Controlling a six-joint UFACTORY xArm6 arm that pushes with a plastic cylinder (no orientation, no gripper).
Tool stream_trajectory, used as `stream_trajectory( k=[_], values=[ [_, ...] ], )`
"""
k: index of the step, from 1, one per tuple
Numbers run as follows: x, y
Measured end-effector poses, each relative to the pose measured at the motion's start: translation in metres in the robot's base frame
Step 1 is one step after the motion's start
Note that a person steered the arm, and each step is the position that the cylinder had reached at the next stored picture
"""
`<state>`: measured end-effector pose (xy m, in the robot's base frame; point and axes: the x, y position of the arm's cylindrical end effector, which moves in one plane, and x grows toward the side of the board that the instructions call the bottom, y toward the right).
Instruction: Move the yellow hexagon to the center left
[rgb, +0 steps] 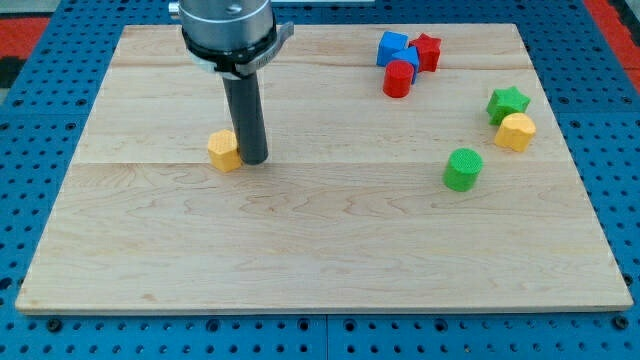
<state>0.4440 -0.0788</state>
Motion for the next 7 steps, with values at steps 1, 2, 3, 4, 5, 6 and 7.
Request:
stream_trajectory(
  k=[1, 2, 3, 4, 5, 6, 7],
  values=[
    [0.011, -0.024],
    [-0.002, -0.065],
    [-0.013, -0.057],
    [-0.020, -0.051],
    [-0.023, -0.010],
    [-0.025, 0.011],
    [-0.058, -0.007]
  ],
)
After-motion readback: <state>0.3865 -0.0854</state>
